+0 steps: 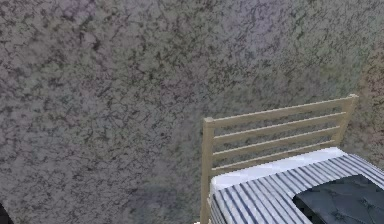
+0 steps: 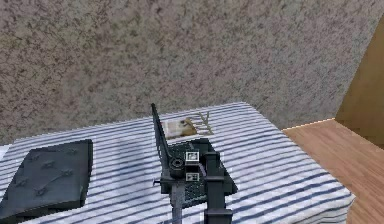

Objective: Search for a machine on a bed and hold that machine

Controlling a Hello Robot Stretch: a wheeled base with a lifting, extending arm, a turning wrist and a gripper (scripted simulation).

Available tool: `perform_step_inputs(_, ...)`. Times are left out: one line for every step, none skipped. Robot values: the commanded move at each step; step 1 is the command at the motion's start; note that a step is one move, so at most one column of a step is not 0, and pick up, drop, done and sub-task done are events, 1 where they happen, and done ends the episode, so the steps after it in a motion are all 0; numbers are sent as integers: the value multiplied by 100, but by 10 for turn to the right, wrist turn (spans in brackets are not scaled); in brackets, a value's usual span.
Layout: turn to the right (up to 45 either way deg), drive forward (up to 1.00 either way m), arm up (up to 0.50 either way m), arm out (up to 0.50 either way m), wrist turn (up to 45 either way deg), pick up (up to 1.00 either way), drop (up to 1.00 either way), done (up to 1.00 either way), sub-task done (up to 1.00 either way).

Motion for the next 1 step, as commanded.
perform_step_inputs(0, 0, 0, 0, 450, 0, 0, 0, 0)
